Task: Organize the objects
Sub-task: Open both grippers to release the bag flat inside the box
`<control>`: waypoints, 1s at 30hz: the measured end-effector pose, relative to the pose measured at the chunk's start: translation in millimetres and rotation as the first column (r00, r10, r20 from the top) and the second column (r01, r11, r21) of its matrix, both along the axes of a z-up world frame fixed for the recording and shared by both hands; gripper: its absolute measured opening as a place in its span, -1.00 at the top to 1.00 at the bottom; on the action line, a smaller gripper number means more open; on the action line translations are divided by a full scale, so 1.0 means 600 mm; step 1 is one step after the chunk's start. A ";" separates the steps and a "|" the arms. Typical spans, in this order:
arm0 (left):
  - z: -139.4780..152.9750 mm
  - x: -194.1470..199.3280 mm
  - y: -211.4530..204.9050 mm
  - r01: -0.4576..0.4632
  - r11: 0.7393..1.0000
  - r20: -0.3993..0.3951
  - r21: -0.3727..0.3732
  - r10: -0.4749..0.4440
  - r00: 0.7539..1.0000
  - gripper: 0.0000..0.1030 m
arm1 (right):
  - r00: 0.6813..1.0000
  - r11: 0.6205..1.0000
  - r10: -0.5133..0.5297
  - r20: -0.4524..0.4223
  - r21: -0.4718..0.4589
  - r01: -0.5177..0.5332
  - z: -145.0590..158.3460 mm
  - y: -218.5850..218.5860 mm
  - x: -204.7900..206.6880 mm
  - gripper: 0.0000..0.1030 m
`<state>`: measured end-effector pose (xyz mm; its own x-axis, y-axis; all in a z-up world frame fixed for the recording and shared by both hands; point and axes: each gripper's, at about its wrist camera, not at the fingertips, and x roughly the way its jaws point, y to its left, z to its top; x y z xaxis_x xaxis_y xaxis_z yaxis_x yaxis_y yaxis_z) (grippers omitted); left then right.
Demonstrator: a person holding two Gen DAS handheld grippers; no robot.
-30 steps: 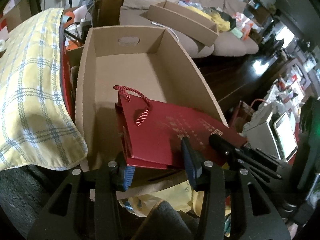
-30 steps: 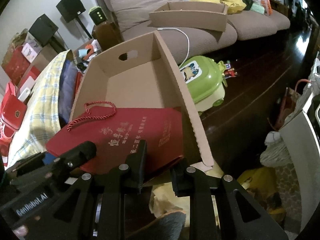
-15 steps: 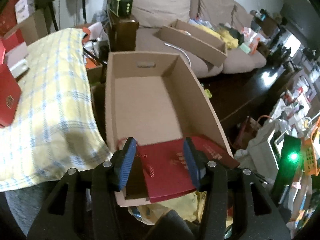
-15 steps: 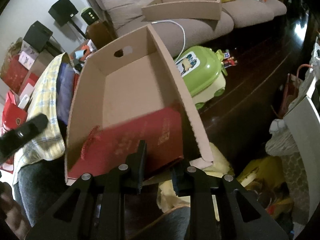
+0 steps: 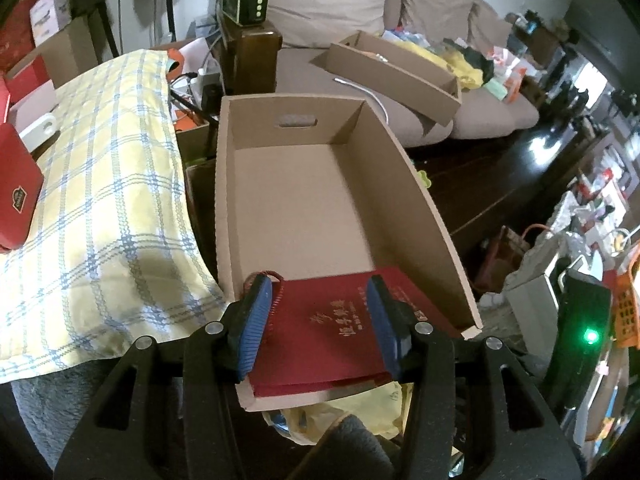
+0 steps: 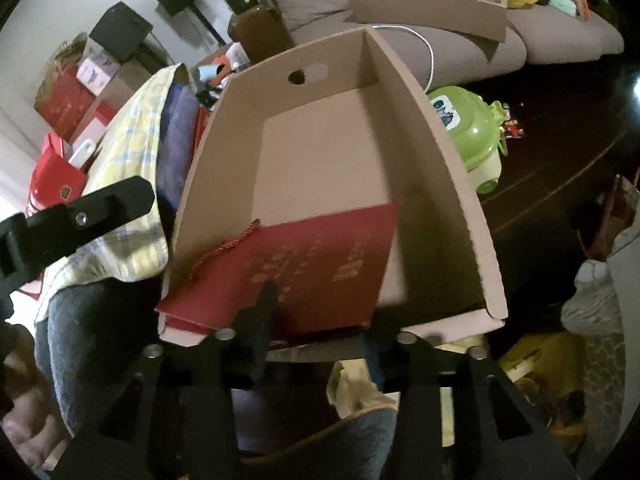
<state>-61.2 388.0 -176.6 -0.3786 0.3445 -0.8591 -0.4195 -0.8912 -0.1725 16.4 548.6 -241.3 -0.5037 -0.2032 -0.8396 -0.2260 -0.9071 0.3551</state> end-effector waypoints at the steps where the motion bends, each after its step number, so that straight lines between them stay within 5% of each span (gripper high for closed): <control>1: 0.000 -0.001 -0.001 -0.003 1.000 0.001 0.000 0.003 1.000 0.10 | 1.000 1.000 -0.010 -0.004 0.004 0.010 0.002 0.002 0.001 -0.16; 3: 0.000 -0.002 -0.003 -0.004 1.000 0.002 0.001 0.004 1.000 0.10 | 0.999 0.999 -0.039 -0.020 0.006 0.039 0.007 0.011 0.007 -0.36; 16: 0.001 -0.002 -0.006 -0.002 1.000 0.001 -0.010 0.002 1.000 0.04 | 0.989 0.988 -0.146 -0.006 -0.043 0.146 0.004 0.047 0.016 -0.34; 19: 0.006 -0.002 -0.006 0.010 1.000 0.002 -0.010 -0.010 1.000 0.05 | 0.982 0.982 -0.171 -0.084 -0.093 0.163 0.023 0.059 0.028 -0.02; 21: 0.013 -0.004 -0.008 0.016 1.000 -0.006 -0.008 -0.016 1.000 0.05 | 0.972 0.974 -0.180 -0.148 -0.162 0.156 0.034 0.070 0.038 0.70; 28: 0.029 -0.009 -0.002 0.182 0.980 0.052 -0.082 -0.179 0.983 0.13 | 0.968 0.957 -0.152 -0.202 -0.275 0.093 0.051 0.119 0.063 0.78; 30: 0.036 0.002 0.003 0.266 0.959 0.070 -0.102 -0.260 0.963 0.33 | 0.971 0.949 -0.141 -0.193 -0.307 0.076 0.049 0.138 0.073 0.78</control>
